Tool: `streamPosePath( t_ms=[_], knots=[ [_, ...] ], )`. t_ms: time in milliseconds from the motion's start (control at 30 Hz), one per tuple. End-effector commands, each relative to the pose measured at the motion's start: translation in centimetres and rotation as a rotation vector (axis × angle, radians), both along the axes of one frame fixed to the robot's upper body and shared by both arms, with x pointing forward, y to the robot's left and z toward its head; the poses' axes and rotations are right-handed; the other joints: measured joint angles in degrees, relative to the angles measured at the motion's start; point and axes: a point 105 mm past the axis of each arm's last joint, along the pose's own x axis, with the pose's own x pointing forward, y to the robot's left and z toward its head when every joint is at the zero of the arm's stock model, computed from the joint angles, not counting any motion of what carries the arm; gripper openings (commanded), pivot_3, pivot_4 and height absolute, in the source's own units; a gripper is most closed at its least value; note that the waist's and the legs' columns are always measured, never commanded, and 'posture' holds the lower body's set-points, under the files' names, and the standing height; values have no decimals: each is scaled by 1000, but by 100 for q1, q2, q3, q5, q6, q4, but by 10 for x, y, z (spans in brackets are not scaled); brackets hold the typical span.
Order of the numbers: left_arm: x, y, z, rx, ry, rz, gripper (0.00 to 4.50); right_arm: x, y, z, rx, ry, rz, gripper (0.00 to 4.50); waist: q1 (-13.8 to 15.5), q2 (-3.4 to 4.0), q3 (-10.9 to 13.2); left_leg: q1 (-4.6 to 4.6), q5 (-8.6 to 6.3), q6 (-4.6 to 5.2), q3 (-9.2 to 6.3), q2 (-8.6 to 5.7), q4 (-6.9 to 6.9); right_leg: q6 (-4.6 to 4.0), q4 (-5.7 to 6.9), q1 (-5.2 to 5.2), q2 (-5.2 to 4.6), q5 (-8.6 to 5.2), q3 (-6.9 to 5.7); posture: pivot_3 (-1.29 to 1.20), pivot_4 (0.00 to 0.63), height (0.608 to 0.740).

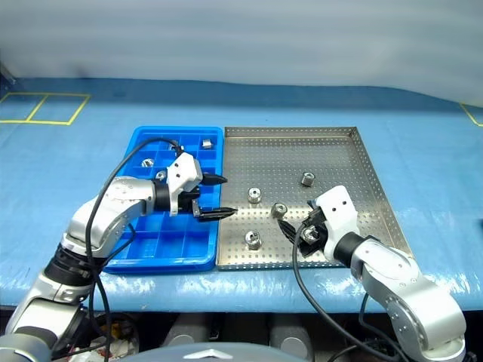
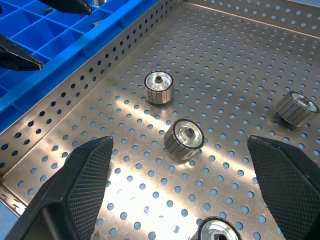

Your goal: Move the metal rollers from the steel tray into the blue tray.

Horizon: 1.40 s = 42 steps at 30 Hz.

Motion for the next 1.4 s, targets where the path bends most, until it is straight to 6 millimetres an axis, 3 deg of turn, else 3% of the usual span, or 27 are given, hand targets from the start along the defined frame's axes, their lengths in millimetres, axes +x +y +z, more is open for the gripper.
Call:
streamPosePath(
  t_ms=[33,233,1100,1400],
  knots=[
    [0,0,3,11,-26,-13,4476,-1,0,5,-15,-33,3,4500,0,0,0,0,0,0,0,0,0,0,0,0,0,0,0,58,150,740],
    [0,0,2,16,-22,-10,4476,1,-8,0,-26,-10,-42,4500,-3,0,0,0,0,0,0,0,1,1,0,1,1,0,0,53,150,740],
    [4,5,-1,28,-5,19,4476,-1,-7,-1,-35,-5,-36,4500,-5,0,0,0,0,0,0,0,2,1,1,0,1,0,0,52,150,740],
    [13,-3,18,41,-11,-17,4476,-2,-3,0,-68,-23,-21,4500,6,-1,0,0,0,0,0,-2,4,1,2,1,2,0,-1,53,150,740]
  ],
)
